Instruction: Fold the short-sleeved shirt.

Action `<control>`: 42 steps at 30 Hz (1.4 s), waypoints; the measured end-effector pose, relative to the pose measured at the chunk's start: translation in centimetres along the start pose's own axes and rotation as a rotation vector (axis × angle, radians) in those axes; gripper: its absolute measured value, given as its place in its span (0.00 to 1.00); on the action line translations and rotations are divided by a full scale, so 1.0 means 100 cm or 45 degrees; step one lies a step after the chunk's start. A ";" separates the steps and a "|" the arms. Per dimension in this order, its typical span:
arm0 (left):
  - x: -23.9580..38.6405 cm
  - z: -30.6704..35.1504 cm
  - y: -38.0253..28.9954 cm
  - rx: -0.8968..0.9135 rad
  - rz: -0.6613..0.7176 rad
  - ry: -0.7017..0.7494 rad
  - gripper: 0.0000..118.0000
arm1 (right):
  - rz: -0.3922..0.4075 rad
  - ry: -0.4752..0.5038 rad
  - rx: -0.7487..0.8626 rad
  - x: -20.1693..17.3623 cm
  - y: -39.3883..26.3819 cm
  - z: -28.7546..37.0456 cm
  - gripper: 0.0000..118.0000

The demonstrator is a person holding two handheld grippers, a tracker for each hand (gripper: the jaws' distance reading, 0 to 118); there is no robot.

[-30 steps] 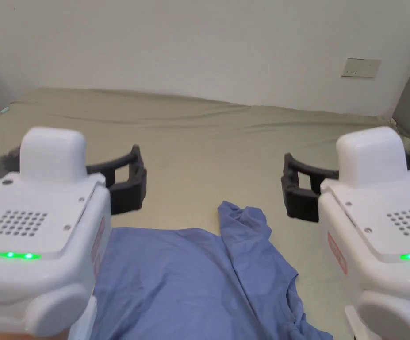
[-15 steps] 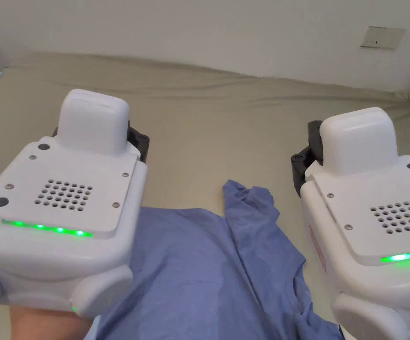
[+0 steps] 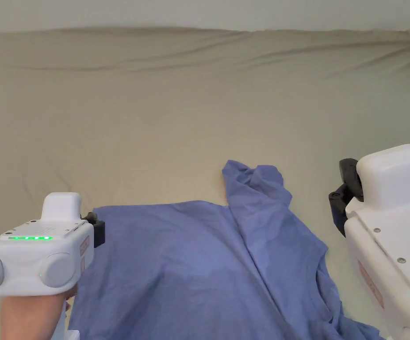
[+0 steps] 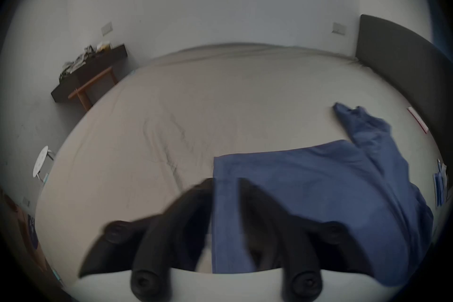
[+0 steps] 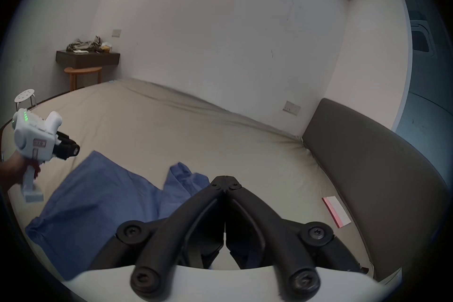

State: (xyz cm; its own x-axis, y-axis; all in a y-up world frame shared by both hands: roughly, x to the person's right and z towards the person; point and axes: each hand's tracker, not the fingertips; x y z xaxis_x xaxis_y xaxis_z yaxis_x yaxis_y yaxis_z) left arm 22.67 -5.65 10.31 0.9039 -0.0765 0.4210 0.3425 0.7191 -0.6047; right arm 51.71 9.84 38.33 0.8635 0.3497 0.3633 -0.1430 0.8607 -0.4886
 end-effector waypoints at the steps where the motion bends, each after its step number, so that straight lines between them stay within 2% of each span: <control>1: -0.004 -0.018 0.004 -0.036 0.025 -0.011 0.46 | -0.004 0.000 -0.025 0.004 -0.004 -0.006 0.01; 2: -0.007 -0.033 0.008 -0.065 0.040 -0.024 0.58 | -0.007 0.000 -0.051 0.007 -0.008 -0.013 0.01; 4: -0.009 -0.057 0.014 -0.107 0.063 -0.038 0.73 | -0.003 -0.005 -0.091 0.014 -0.015 -0.021 0.01; 6: -0.010 -0.078 0.018 -0.138 0.070 -0.049 0.95 | -0.002 -0.005 -0.124 0.019 -0.022 -0.030 0.01; 7: -0.009 -0.084 0.019 -0.146 0.076 -0.043 1.00 | -0.002 -0.002 -0.149 0.022 -0.026 -0.034 0.01; 9: -0.008 -0.099 0.019 -0.172 0.076 -0.034 0.99 | 0.008 -0.002 -0.181 0.026 -0.031 -0.041 0.01; 13: 0.000 -0.100 0.013 -0.222 0.085 -0.046 0.91 | 0.052 0.033 -0.228 0.030 -0.040 -0.052 0.01; 15: 0.004 -0.089 0.014 -0.215 0.061 -0.063 0.77 | 0.062 0.079 -0.257 0.031 -0.043 -0.059 0.02; 16: 0.008 -0.082 0.013 -0.201 0.040 -0.074 0.55 | 0.051 0.114 -0.277 0.031 -0.045 -0.065 0.02; 18: 0.019 -0.068 0.015 -0.153 -0.063 -0.127 0.00 | -0.002 0.160 -0.323 0.033 -0.048 -0.080 0.02; 20: 0.027 -0.053 0.013 -0.136 -0.171 -0.110 0.00 | -0.030 0.218 -0.391 0.034 -0.052 -0.097 0.07; 22: 0.028 -0.035 0.010 -0.114 -0.172 -0.092 0.00 | -0.032 0.274 -0.441 0.034 -0.059 -0.116 0.21; 23: 0.025 -0.026 0.010 -0.078 -0.131 -0.099 0.00 | -0.039 0.294 -0.458 0.034 -0.064 -0.126 0.21; 24: 0.025 -0.015 0.009 -0.059 -0.116 -0.088 0.00 | -0.043 0.324 -0.498 0.033 -0.070 -0.138 0.35; 25: 0.024 -0.004 0.007 -0.044 -0.112 -0.081 0.00 | -0.036 0.357 -0.572 0.033 -0.075 -0.151 0.71; 26: 0.018 0.005 0.008 -0.027 -0.104 -0.074 0.00 | -0.043 0.402 -0.630 0.030 -0.081 -0.163 0.89; 27: 0.015 0.014 0.007 -0.015 -0.101 -0.082 0.00 | -0.045 0.421 -0.640 0.027 -0.088 -0.173 0.94; 30: 0.012 0.034 0.003 0.010 -0.106 -0.086 0.00 | 0.014 0.411 -0.683 0.015 -0.103 -0.201 0.94; 33: 0.015 0.048 -0.003 0.022 -0.133 -0.088 0.00 | 0.021 0.432 -0.735 0.003 -0.114 -0.223 0.94; 36: 0.019 0.053 -0.009 0.021 -0.185 -0.081 0.00 | 0.010 0.440 -0.782 -0.007 -0.119 -0.240 0.90; 37: 0.020 0.054 -0.012 0.021 -0.195 -0.075 0.00 | 0.036 0.444 -0.816 -0.011 -0.121 -0.243 0.85; 39: 0.019 0.054 -0.016 0.020 -0.193 -0.077 0.00 | -0.044 0.535 -0.801 -0.006 -0.117 -0.240 0.69; 40: 0.018 0.051 -0.018 0.004 -0.186 -0.071 0.00 | -0.044 0.555 -0.795 -0.002 -0.114 -0.237 0.42; 41: 0.017 0.049 -0.020 -0.004 -0.181 -0.062 0.00 | -0.033 0.565 -0.763 -0.001 -0.111 -0.232 0.01; 42: 0.015 0.047 -0.023 -0.013 -0.175 -0.058 0.00 | 0.073 0.494 -0.735 -0.005 -0.110 -0.230 0.01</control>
State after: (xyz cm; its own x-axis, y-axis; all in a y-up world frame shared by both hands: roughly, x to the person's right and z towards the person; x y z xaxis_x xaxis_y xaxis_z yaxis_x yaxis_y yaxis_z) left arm 22.08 -4.17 15.46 0.8359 -0.1419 0.5303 0.4647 0.6972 -0.5459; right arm 63.99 -8.31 25.30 0.9880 0.1389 0.0676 -0.0063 0.4729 -0.8811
